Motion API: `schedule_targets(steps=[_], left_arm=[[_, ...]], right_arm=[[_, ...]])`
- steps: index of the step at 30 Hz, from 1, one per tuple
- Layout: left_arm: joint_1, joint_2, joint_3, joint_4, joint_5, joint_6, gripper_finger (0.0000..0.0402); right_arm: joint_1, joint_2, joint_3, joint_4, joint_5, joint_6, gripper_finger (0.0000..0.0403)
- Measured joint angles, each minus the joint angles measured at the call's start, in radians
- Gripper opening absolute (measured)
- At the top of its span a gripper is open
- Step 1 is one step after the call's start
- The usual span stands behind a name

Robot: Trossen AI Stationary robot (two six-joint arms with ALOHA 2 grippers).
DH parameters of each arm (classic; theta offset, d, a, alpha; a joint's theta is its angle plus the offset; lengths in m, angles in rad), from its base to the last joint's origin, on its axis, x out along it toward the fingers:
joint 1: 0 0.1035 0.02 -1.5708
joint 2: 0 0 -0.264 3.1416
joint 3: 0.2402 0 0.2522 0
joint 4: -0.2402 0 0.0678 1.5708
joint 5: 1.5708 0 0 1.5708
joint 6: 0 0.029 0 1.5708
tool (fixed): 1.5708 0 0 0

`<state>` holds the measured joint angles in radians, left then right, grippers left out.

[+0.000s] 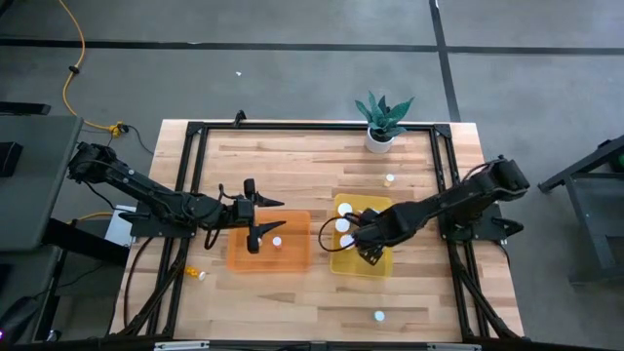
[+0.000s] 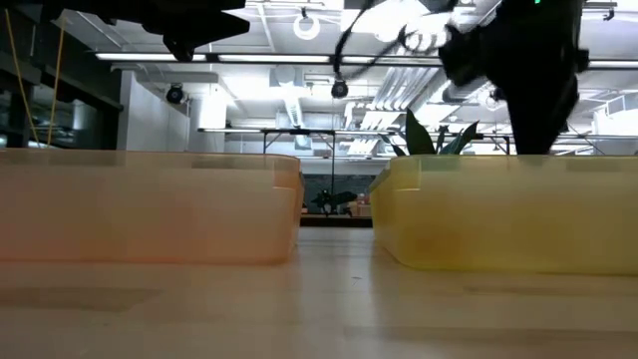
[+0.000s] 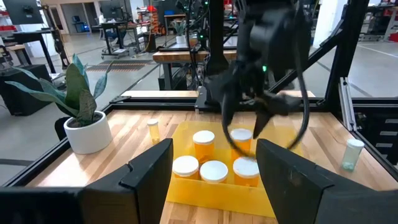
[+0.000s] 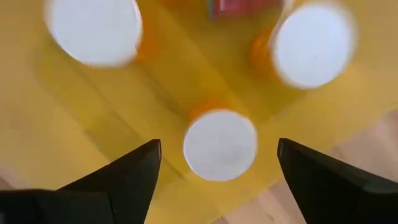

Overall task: Pick and place medicine bottles into bin by pill shape (circle, oval)
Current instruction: Put the blue tablet bottle into the orange bin

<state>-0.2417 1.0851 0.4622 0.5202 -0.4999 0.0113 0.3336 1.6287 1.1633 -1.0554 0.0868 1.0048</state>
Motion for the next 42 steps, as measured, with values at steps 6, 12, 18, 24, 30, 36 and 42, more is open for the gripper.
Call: schedule_targets(steps=[6, 12, 18, 24, 30, 36, 42], left_arm=[[0.000, 0.000, 0.000, -0.001, 0.000, 0.000, 0.0220], [0.000, 0.000, 0.000, 0.000, 0.000, -0.016, 0.0220], [0.000, 0.000, 0.000, 0.000, 0.000, -0.026, 0.0220], [0.000, 0.000, 0.000, 0.000, 0.000, -0.026, 0.0220], [0.000, 0.000, 0.000, 0.000, 0.000, -0.026, 0.0220], [0.000, 0.000, 0.000, 0.000, 0.000, -0.026, 0.0220], [0.000, 0.000, 0.000, 0.000, 0.000, -0.026, 0.0220]], right_arm=[[0.112, -0.156, 0.000, 0.044, 0.270, 0.041, 0.0319], [0.301, -0.203, 0.000, 0.199, 0.577, 0.053, 0.0319], [0.408, -0.177, 0.000, 0.348, 0.638, 0.078, 0.0319], [0.449, -0.136, 0.000, 0.497, 0.445, 0.122, 0.0319], [0.444, -0.038, 0.015, 0.548, 0.184, 0.264, 0.0319], [0.456, 0.130, 0.176, 0.313, 0.047, 0.349, 0.0319], [0.480, 0.294, 0.383, 0.031, 0.035, 0.423, 0.0319]])
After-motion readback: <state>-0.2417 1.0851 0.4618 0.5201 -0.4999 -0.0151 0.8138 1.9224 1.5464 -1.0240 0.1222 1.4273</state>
